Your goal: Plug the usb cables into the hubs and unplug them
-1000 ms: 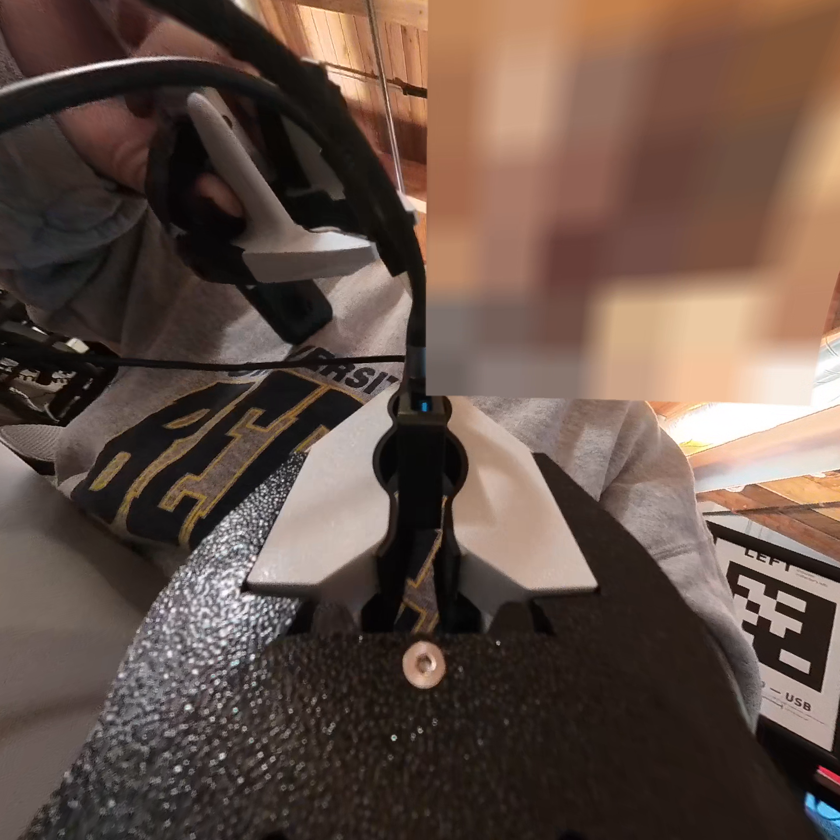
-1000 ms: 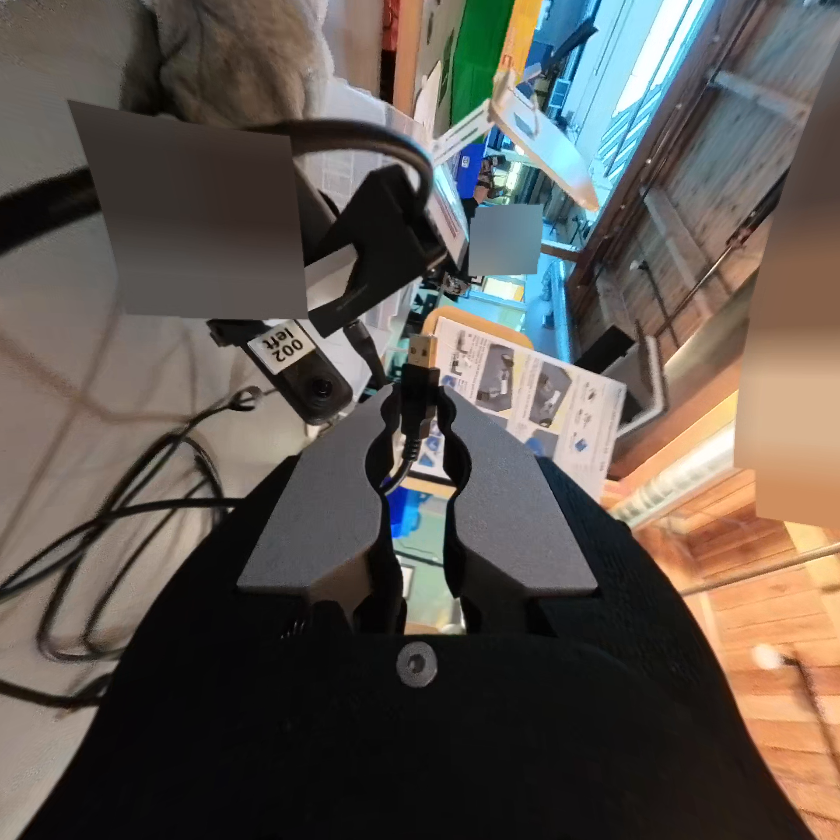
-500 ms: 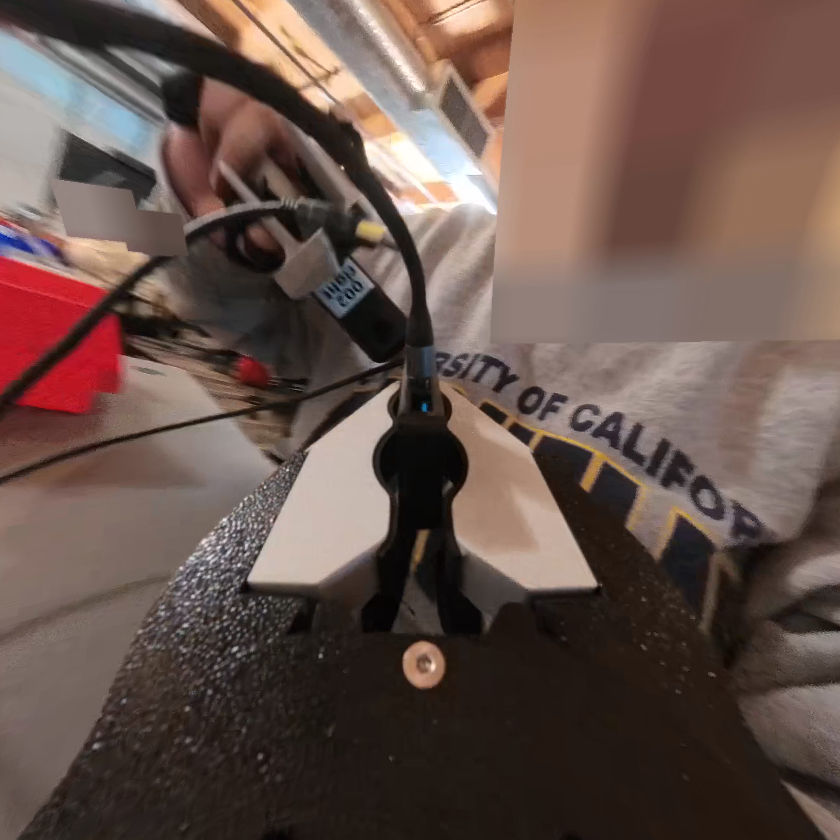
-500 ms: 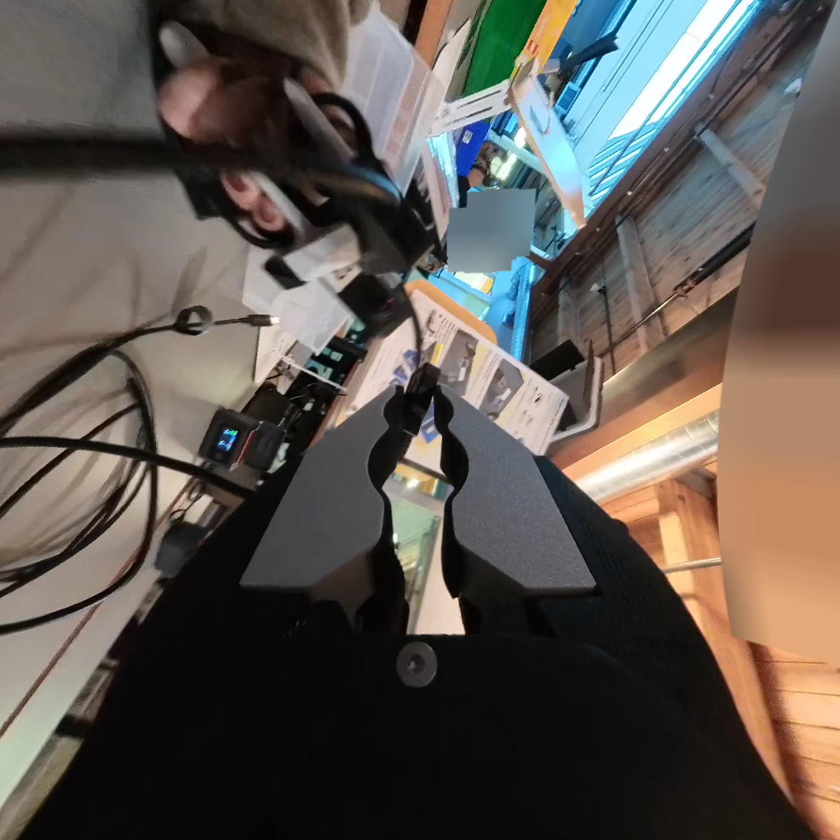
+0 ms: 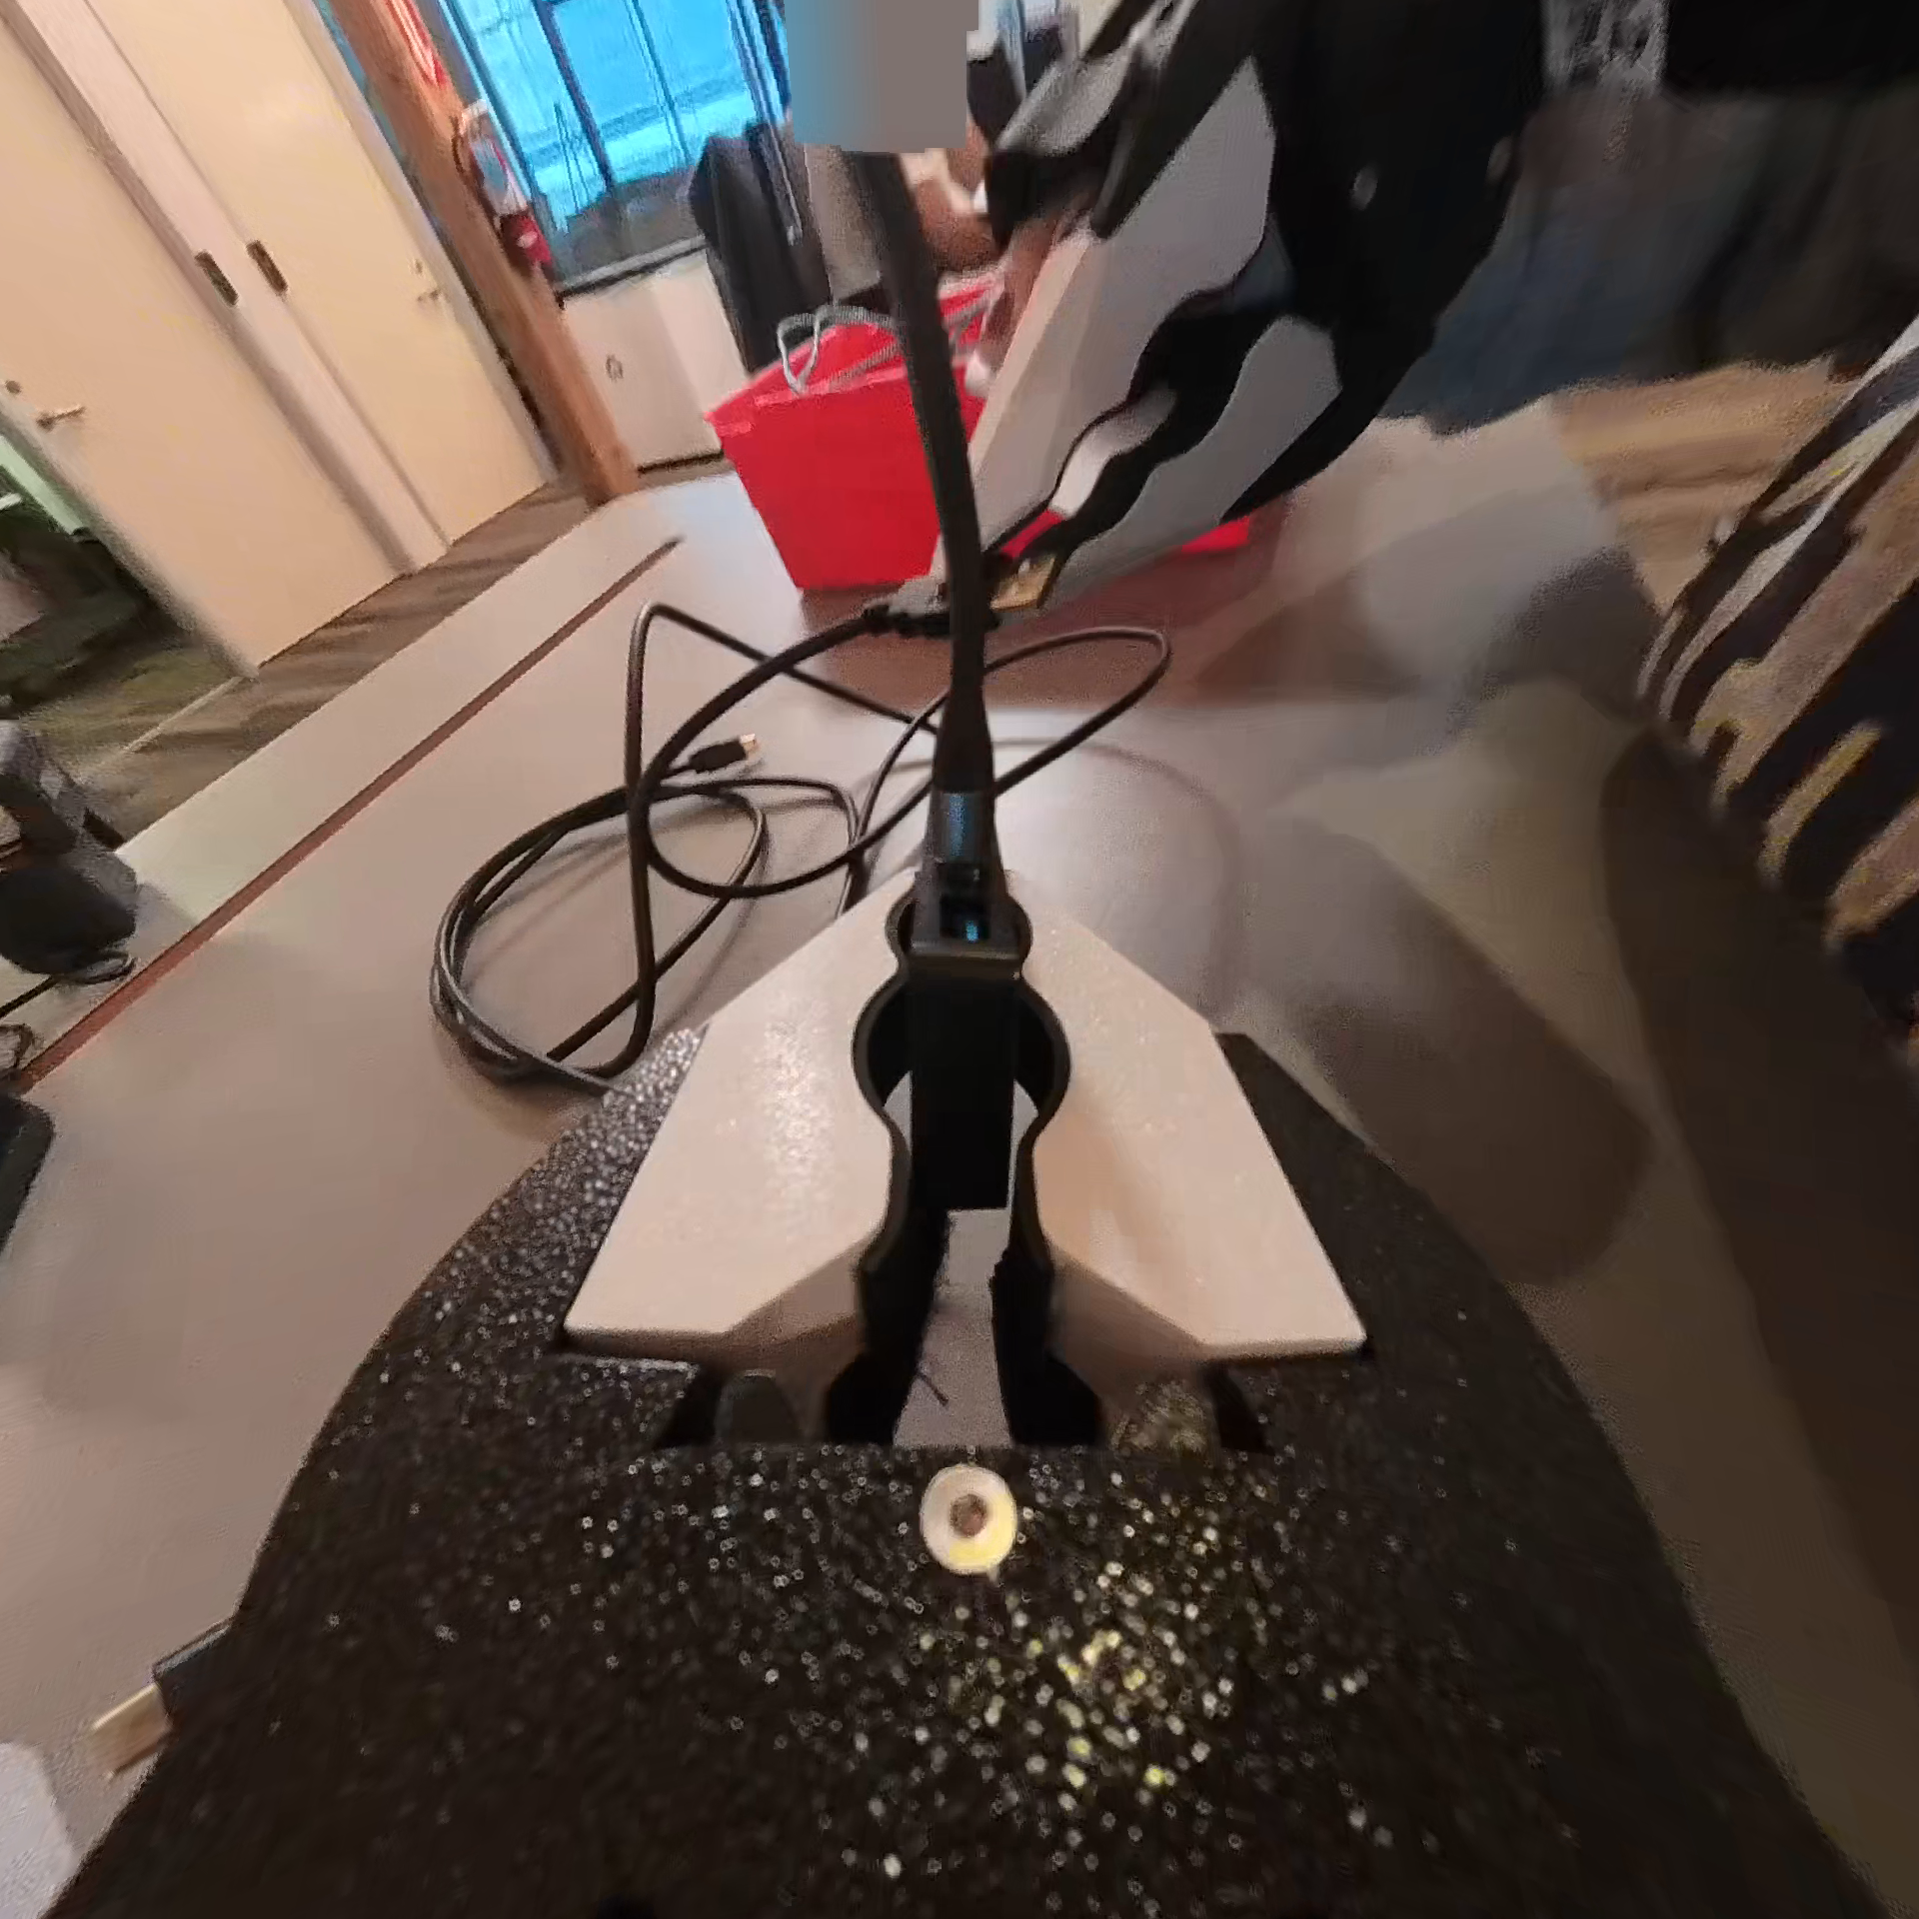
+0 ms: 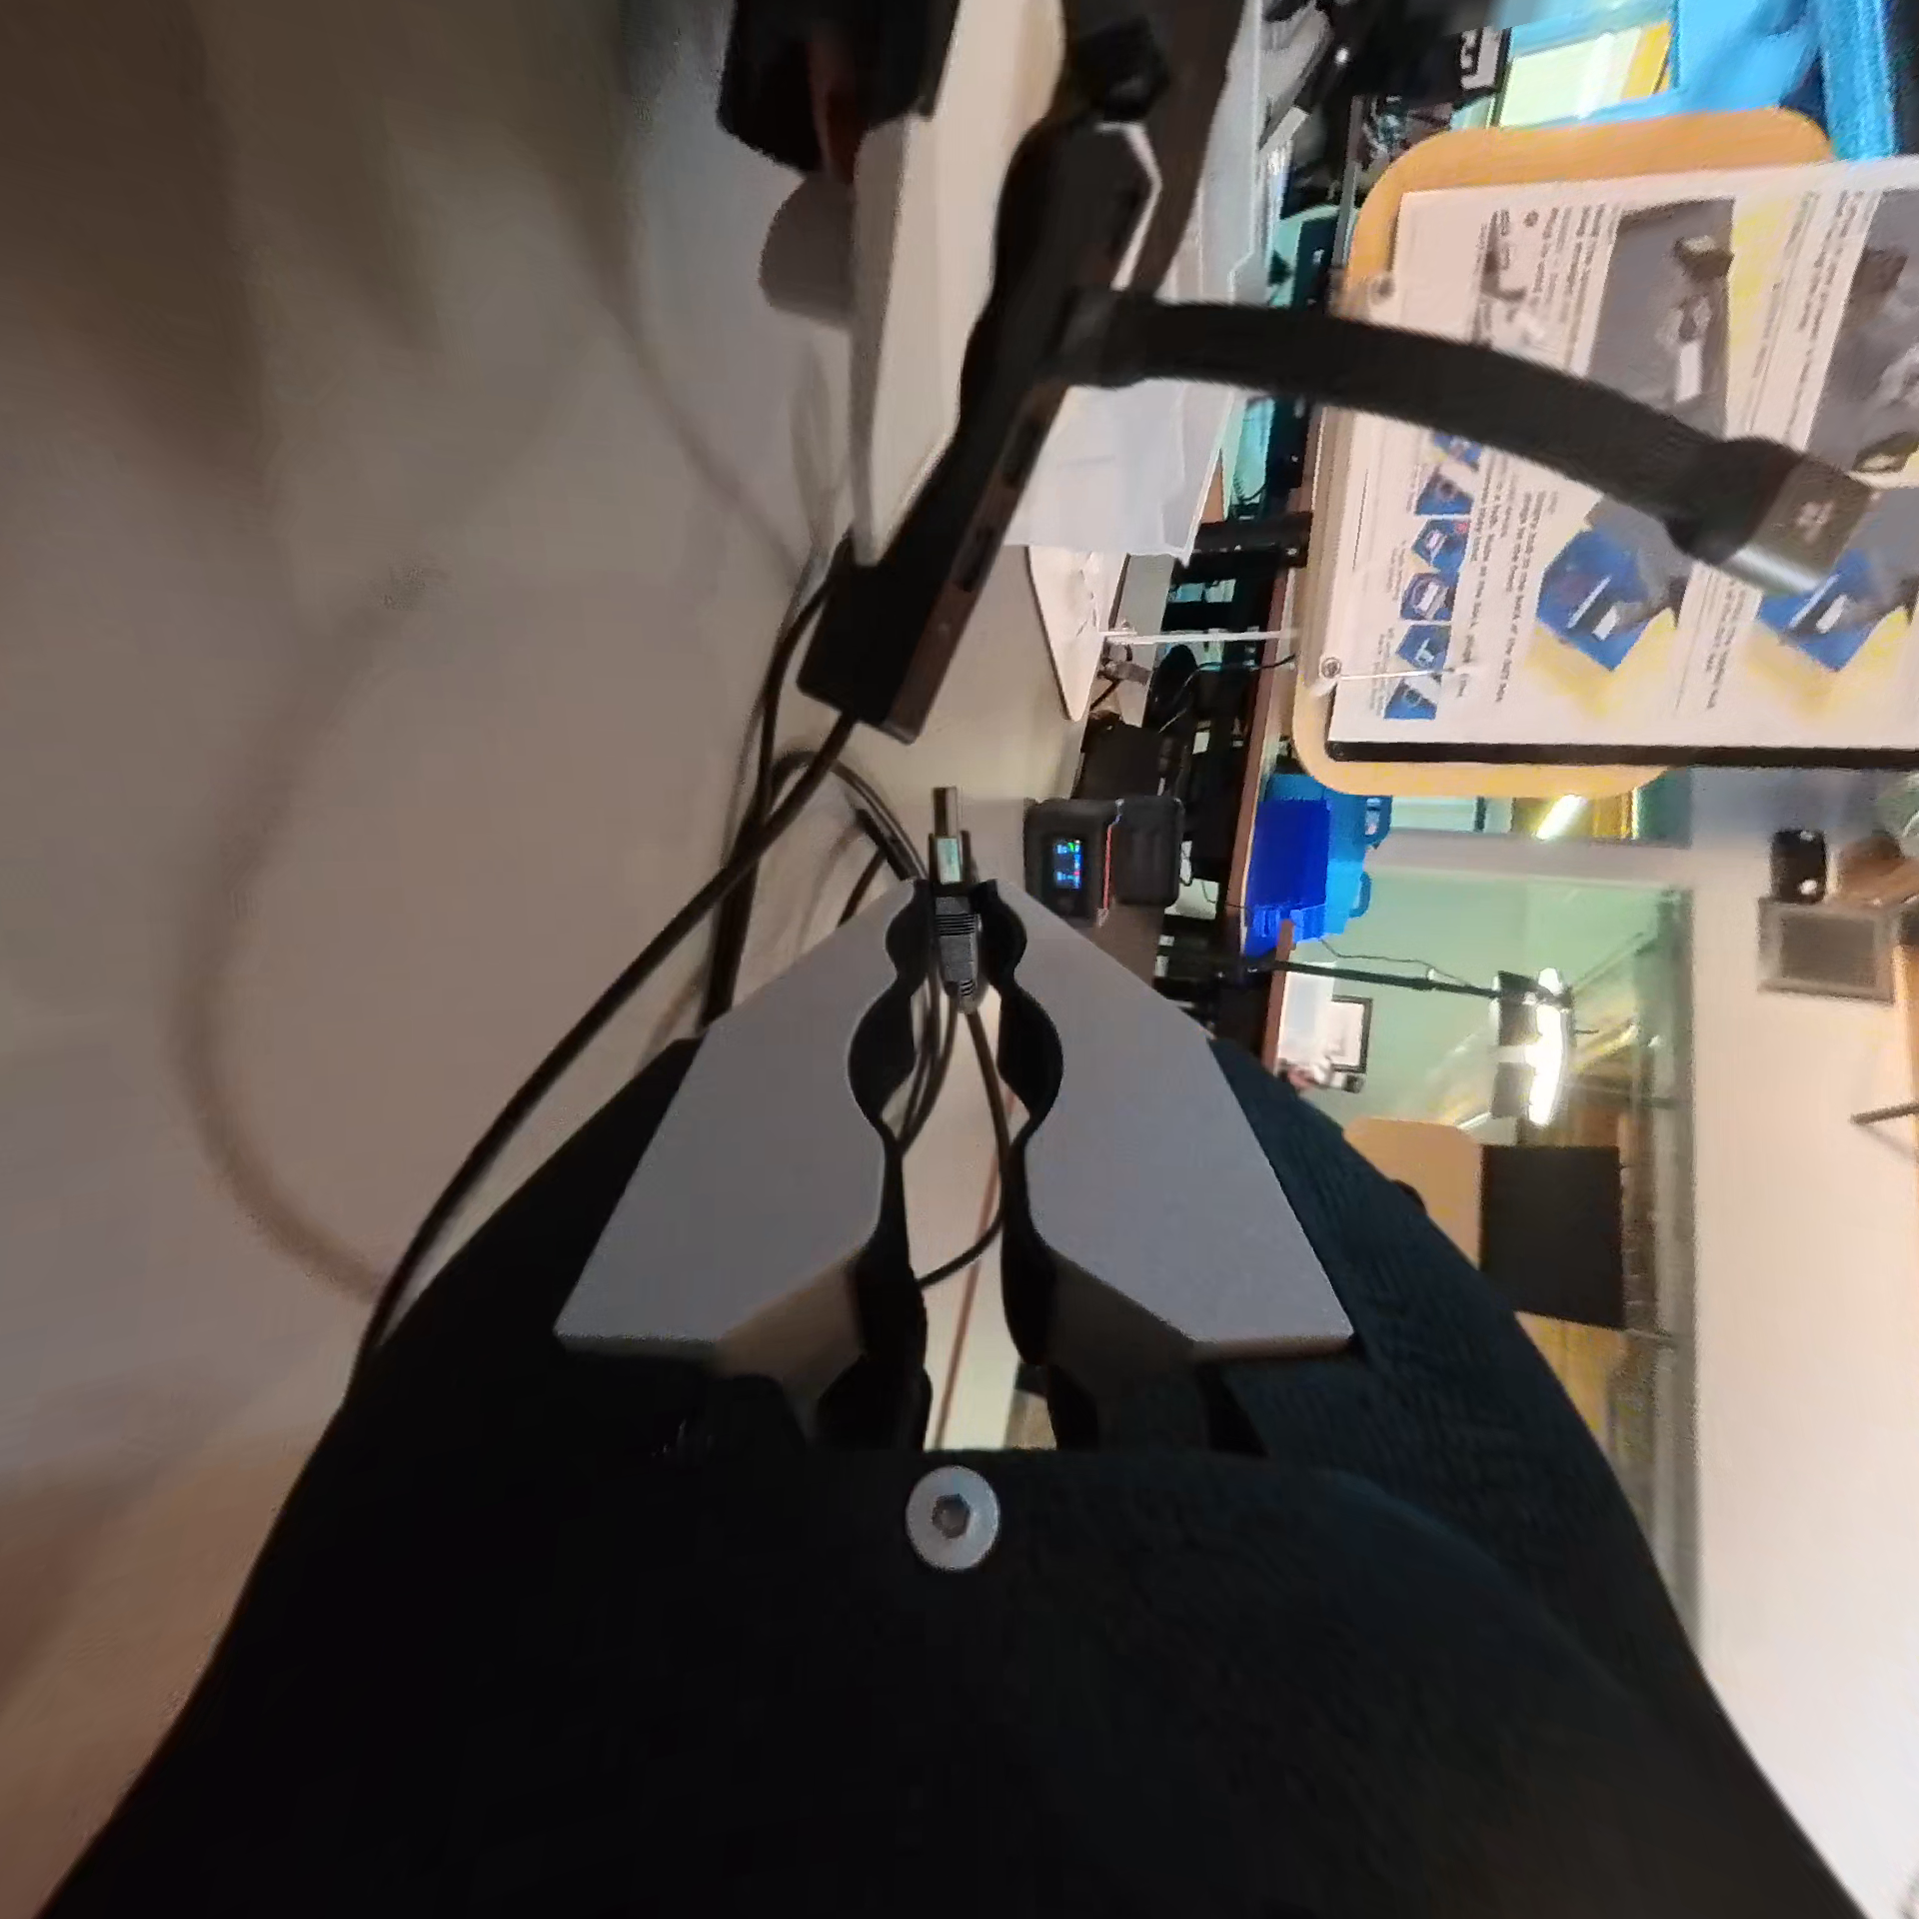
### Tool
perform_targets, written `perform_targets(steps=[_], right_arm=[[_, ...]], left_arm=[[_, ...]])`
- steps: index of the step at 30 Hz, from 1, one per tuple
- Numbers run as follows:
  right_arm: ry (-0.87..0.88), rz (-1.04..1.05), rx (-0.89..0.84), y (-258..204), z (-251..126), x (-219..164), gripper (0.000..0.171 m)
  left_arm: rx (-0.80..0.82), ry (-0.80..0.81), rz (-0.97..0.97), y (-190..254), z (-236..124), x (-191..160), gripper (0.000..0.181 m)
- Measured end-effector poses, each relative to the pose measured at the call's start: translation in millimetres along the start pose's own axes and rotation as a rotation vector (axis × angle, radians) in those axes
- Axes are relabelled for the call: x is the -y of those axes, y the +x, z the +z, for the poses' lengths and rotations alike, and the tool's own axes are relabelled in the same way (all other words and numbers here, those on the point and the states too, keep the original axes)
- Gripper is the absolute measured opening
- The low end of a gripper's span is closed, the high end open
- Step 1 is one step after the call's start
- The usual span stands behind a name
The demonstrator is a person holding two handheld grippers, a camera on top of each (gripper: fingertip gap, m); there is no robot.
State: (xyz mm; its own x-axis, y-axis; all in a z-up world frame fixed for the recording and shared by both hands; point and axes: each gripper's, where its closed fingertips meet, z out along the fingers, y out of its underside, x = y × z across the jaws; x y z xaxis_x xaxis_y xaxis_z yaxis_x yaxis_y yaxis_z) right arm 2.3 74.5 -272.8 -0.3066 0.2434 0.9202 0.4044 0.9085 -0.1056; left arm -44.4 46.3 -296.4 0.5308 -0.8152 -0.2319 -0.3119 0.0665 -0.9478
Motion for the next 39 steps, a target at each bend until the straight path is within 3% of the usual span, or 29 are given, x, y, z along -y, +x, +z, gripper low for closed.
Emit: perform_targets(steps=[9, 17, 24, 30, 35, 39], right_arm=[[0.024, 0.115, 0.149, -26, 18, 21, 0.008], [0.081, -0.016, 0.293, -78, 38, 47, 0.009], [0.108, 0.045, 0.409, -90, 50, 48, 0.013], [0.118, 0.052, 0.504, -83, 52, 36, 0.033], [0.156, -0.007, 0.620, -87, 51, 32, 0.027], [0.205, 0.094, 0.782, -88, 46, 39, 0.027]], left_arm=[[0.116, -0.133, 0.066, -10, 11, -22, 0.009], [0.329, -0.204, -0.006, -51, -8, -38, 0.009], [0.322, -0.243, -0.008, -50, -4, -47, 0.008], [0.308, -0.221, -0.052, -51, -5, -47, 0.009], [0.299, -0.235, -0.052, -50, -3, -50, 0.009], [0.289, -0.228, -0.066, -50, -2, -50, 0.008]])
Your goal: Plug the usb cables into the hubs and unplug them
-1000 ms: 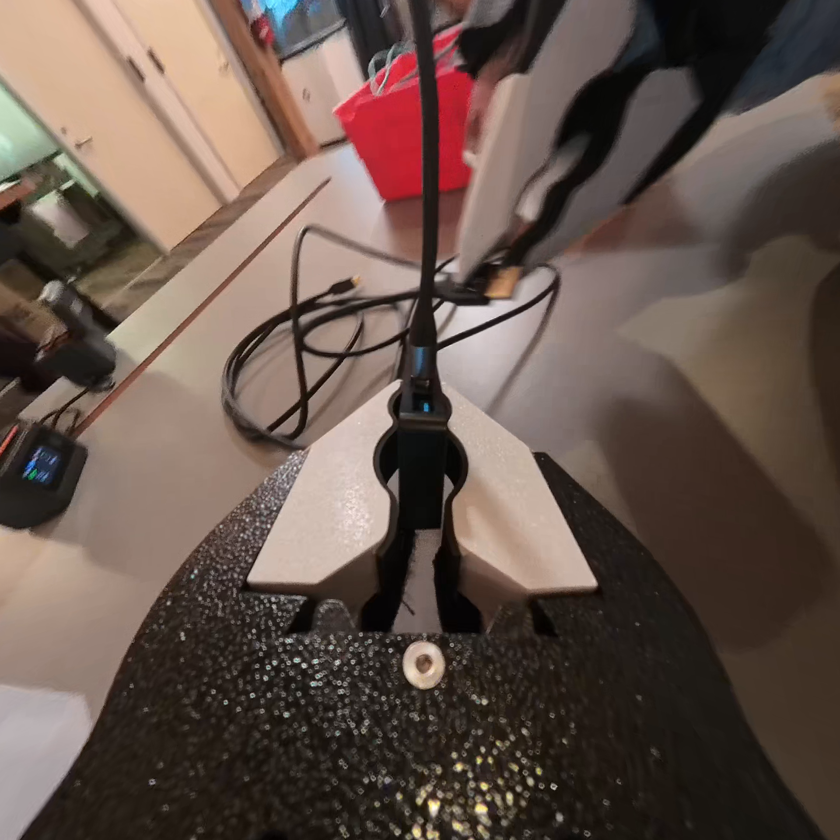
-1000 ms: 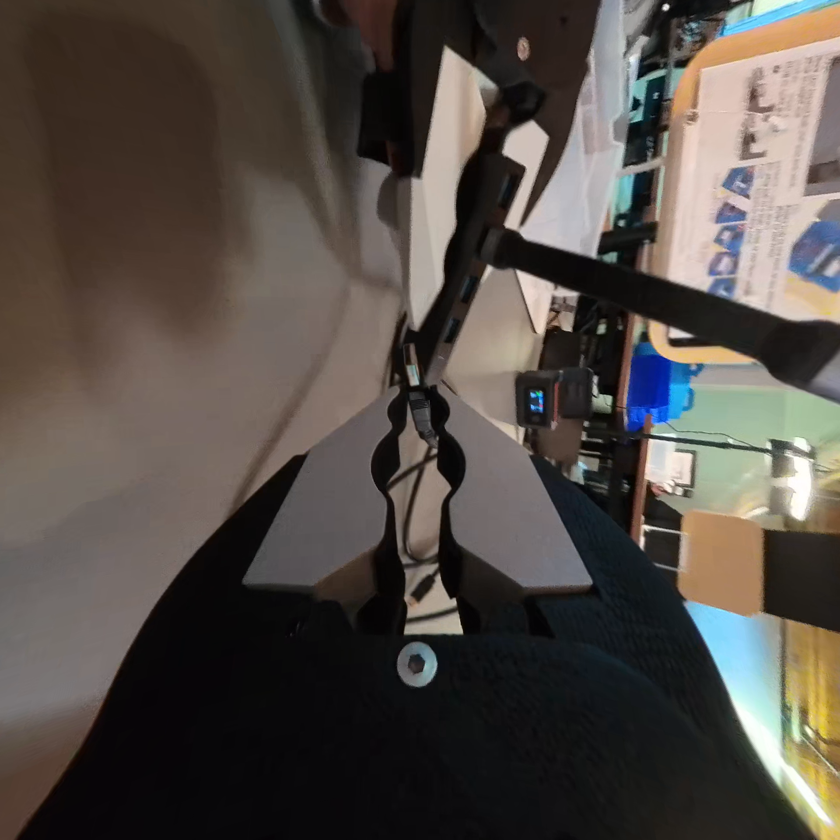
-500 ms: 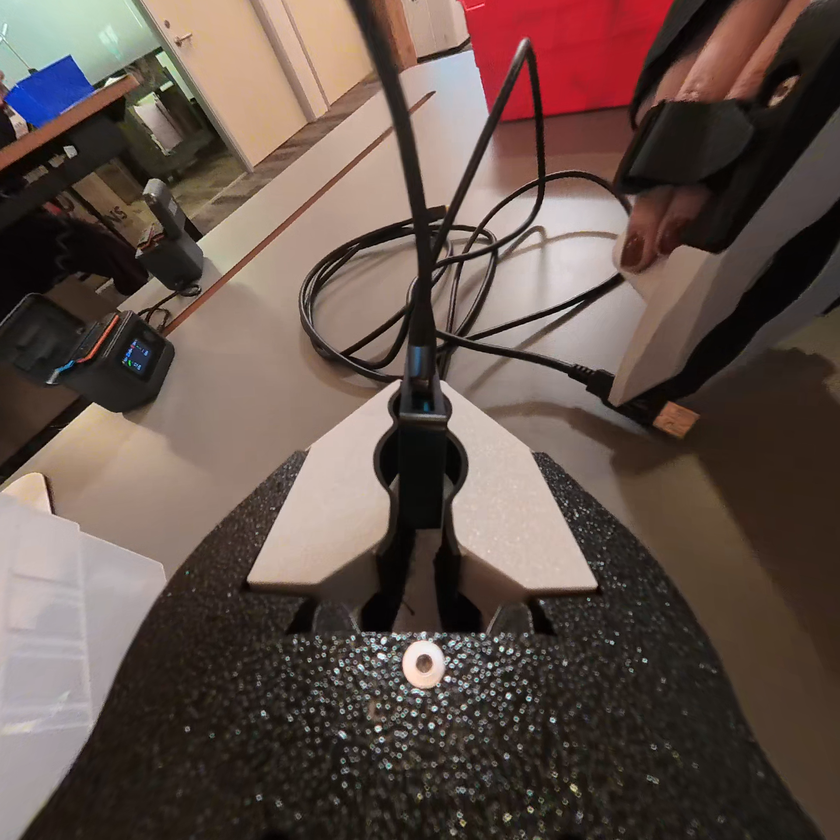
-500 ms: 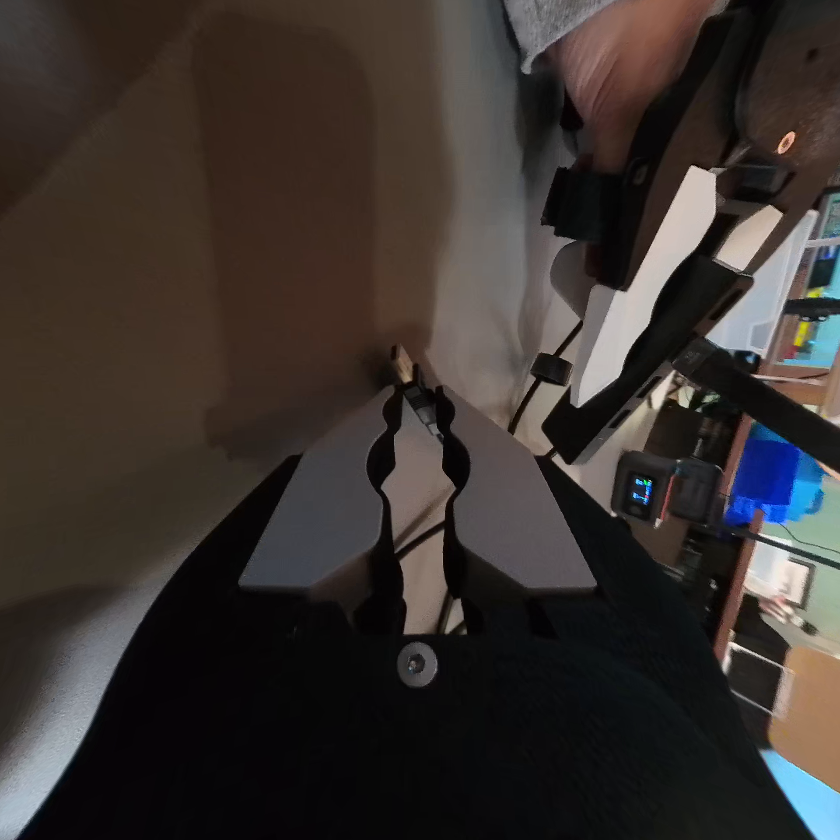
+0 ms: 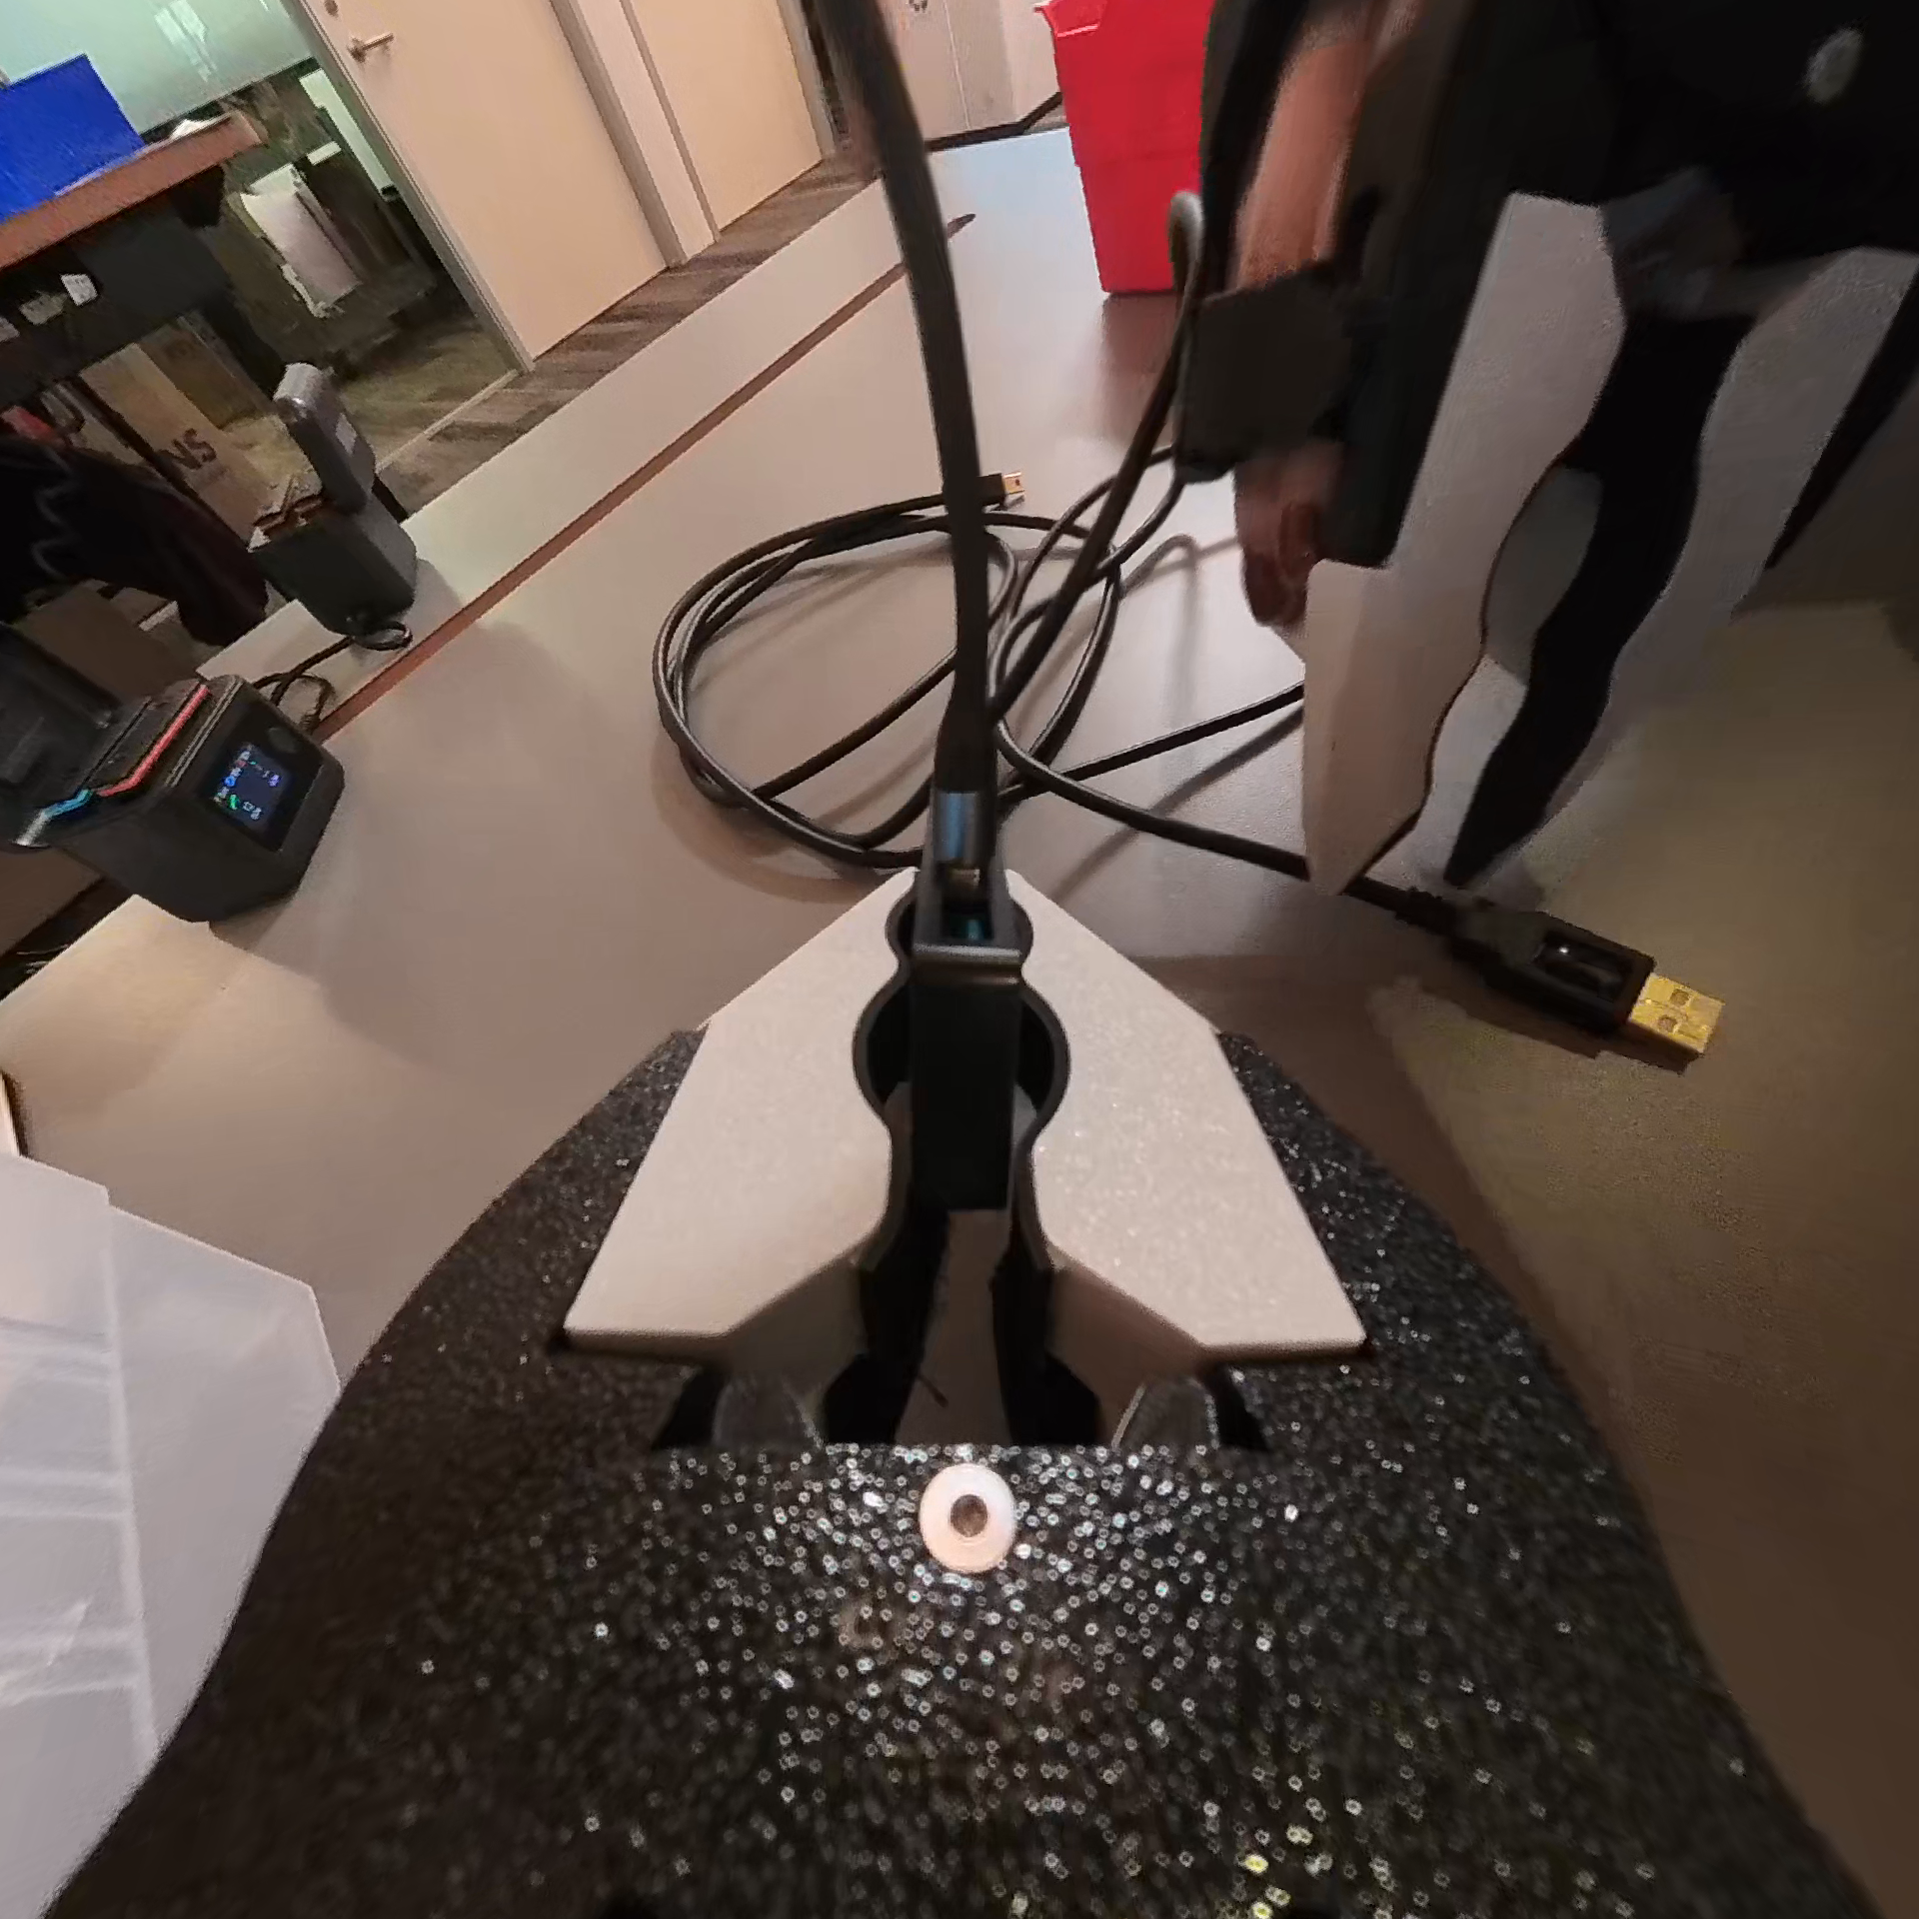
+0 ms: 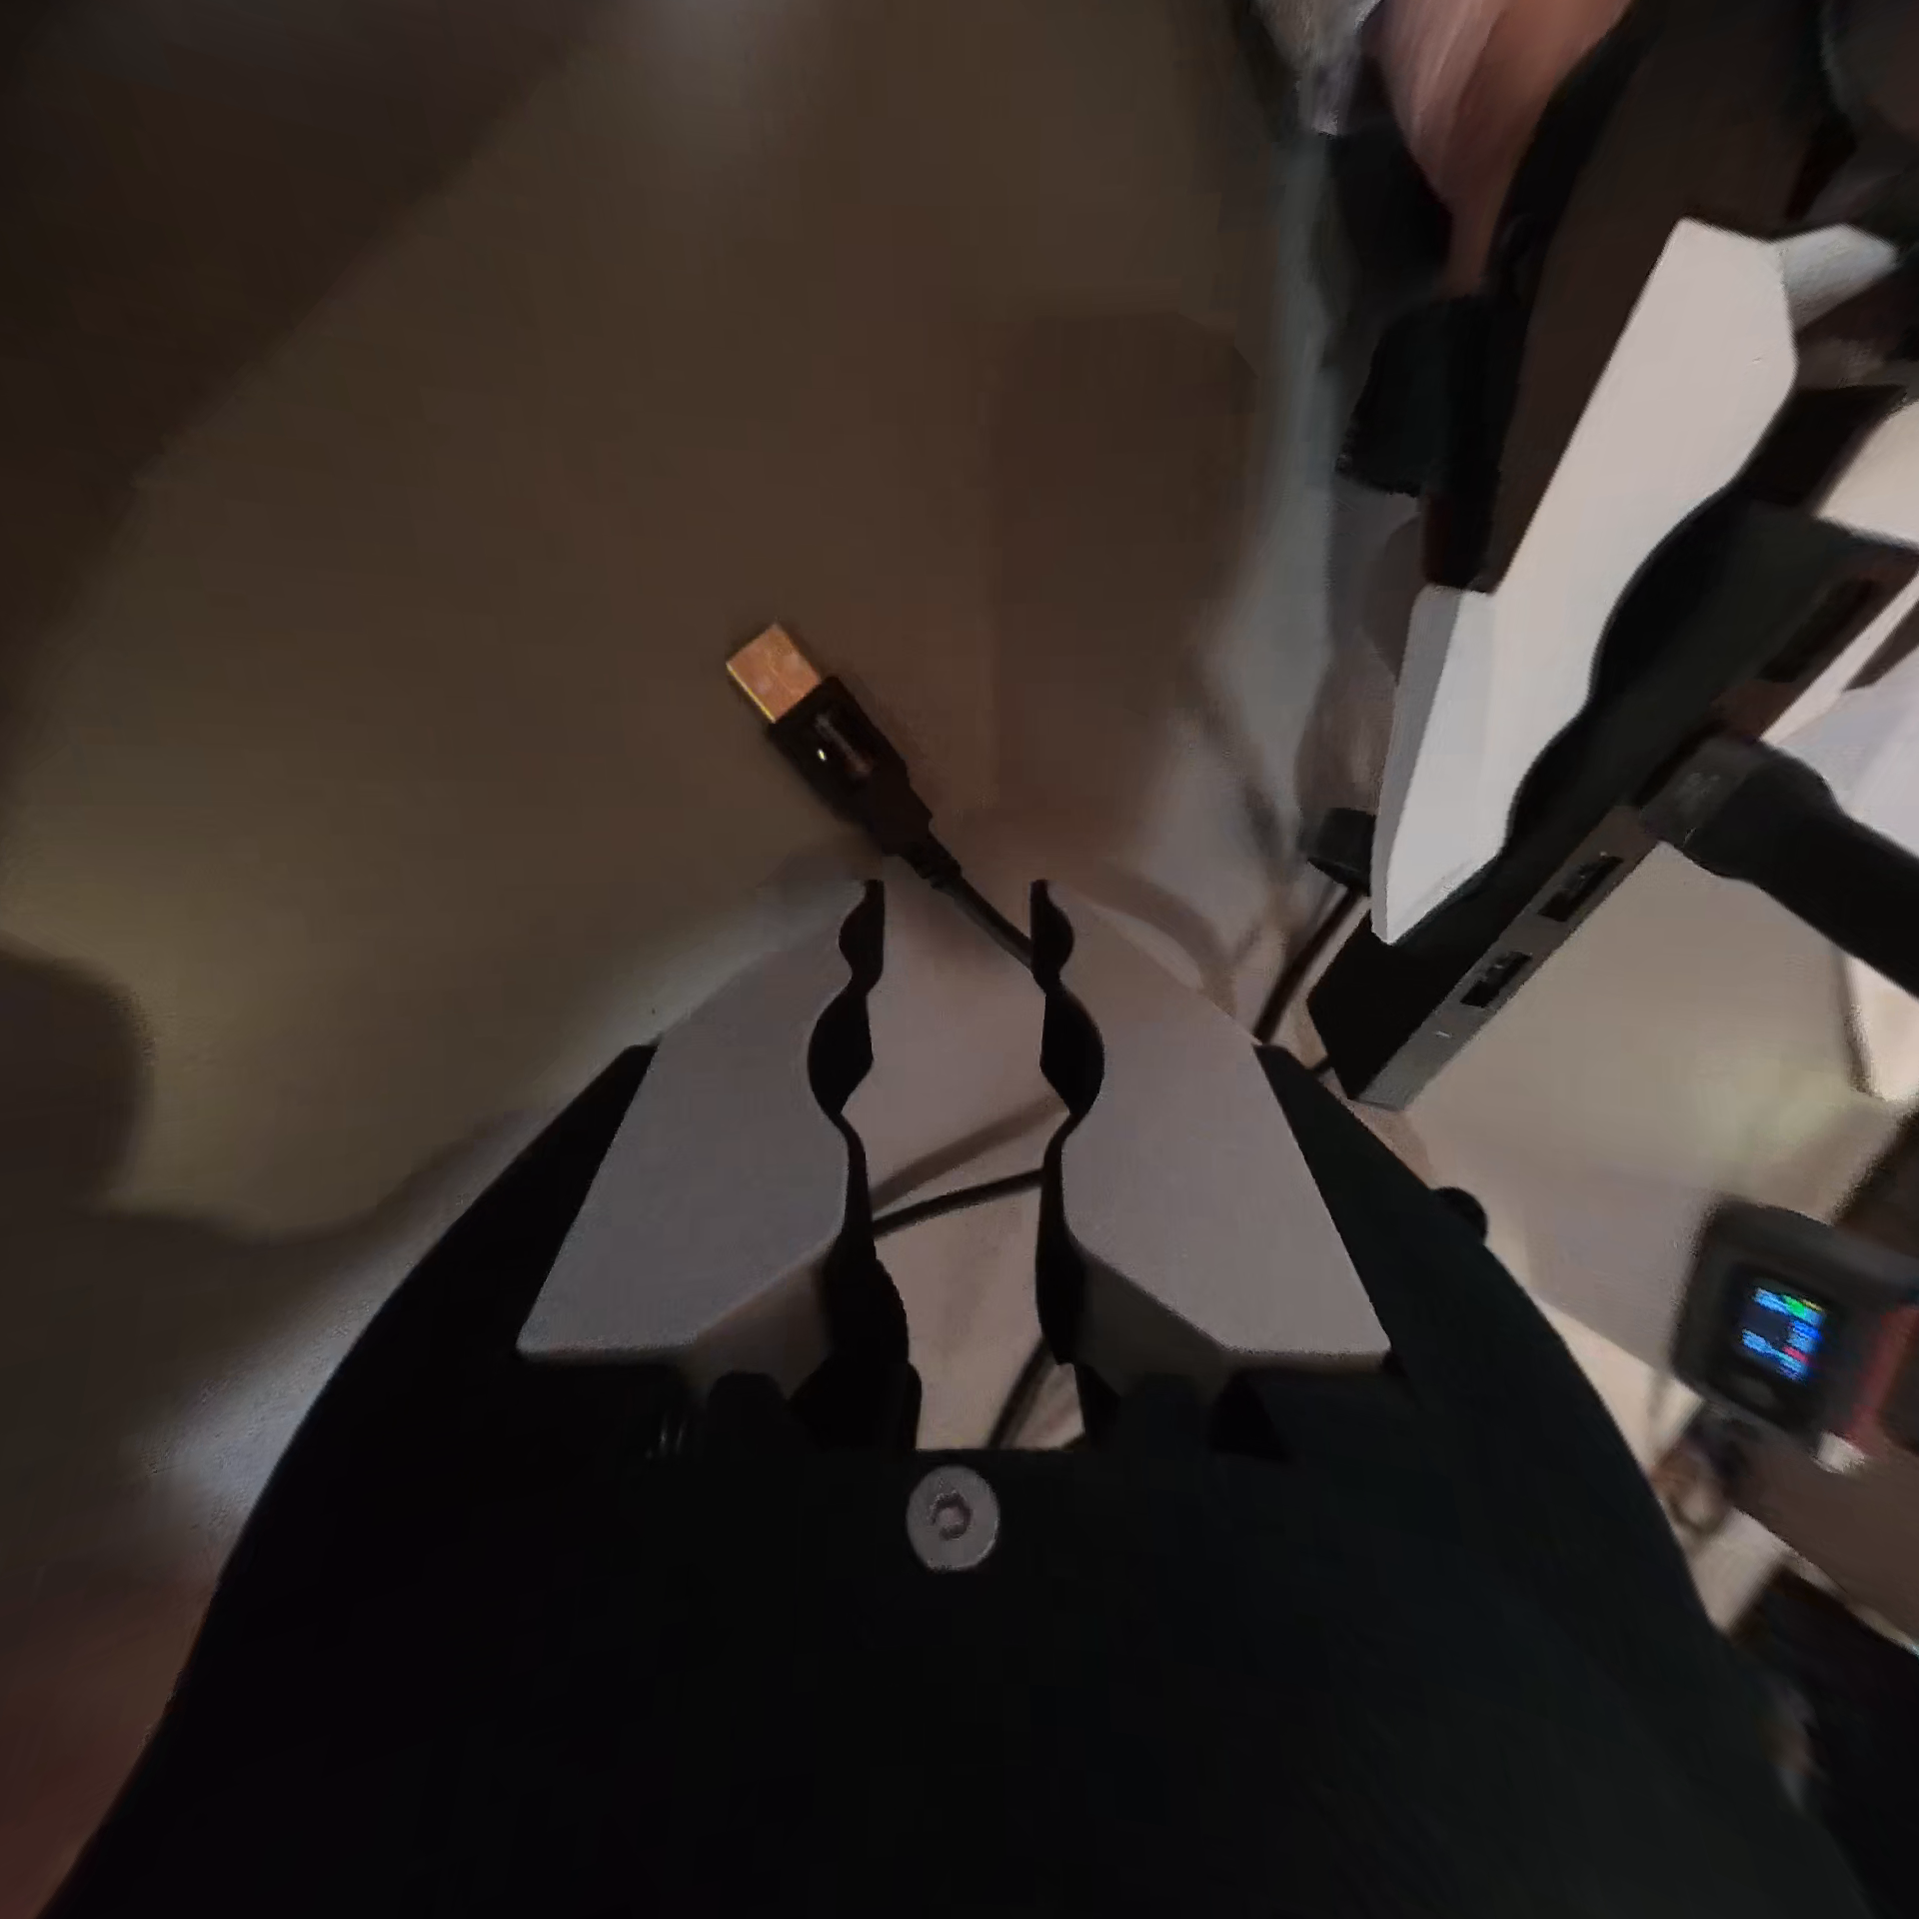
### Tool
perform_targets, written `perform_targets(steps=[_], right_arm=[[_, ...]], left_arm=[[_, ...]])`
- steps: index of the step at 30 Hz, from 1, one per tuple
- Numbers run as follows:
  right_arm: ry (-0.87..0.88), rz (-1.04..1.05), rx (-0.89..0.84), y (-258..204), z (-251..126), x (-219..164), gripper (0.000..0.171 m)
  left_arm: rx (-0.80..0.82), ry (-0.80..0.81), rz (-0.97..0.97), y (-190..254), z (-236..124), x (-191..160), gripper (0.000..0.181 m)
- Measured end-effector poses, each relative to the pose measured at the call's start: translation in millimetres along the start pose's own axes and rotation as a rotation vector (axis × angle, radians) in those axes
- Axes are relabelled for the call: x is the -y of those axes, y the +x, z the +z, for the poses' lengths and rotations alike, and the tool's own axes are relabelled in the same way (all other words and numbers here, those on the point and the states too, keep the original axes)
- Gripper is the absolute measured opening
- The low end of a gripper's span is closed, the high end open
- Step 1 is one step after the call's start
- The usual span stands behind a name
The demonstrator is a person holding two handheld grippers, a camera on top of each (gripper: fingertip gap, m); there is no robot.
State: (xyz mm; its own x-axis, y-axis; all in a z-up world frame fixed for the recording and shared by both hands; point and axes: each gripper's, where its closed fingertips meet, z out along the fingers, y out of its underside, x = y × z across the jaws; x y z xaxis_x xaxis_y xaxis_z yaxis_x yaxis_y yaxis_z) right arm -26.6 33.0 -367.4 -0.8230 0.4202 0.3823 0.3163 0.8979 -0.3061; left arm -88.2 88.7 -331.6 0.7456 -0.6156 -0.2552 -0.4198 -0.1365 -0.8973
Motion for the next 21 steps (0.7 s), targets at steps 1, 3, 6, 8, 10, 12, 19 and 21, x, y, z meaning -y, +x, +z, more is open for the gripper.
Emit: perform_targets(steps=[1, 3, 6, 8, 10, 12, 19, 21], right_arm=[[0.021, 0.020, 0.033, 0, 0, 2, 0.027], [0.035, 0.038, 0.100, -2, 2, 4, 0.029], [0.038, 0.064, 0.218, -10, 7, 5, 0.025], [0.027, 0.120, 0.315, -17, 6, 6, 0.016], [0.018, 0.217, 0.383, -21, 5, 8, 0.012], [0.031, 0.310, 0.345, -15, 4, 8, 0.007], [0.225, 0.930, -0.037, 33, -39, -16, 0.007], [0.253, 1.068, -0.147, 39, -51, -27, 0.007]], left_arm=[[-0.003, 0.002, -0.003, 0, 0, 0, 0.008], [-0.008, 0.002, -0.005, 1, 0, 0, 0.009], [-0.017, -0.003, -0.001, 2, 2, -1, 0.009], [-0.021, -0.009, 0.002, 3, 2, -2, 0.009], [-0.019, -0.009, 0.009, 3, 3, -2, 0.009], [-0.008, 0.009, 0.028, 3, 2, 1, 0.009], [0.217, -0.051, 0.280, -14, -3, 4, 0.009], [0.296, -0.142, 0.464, -15, 0, 0, 0.009]])
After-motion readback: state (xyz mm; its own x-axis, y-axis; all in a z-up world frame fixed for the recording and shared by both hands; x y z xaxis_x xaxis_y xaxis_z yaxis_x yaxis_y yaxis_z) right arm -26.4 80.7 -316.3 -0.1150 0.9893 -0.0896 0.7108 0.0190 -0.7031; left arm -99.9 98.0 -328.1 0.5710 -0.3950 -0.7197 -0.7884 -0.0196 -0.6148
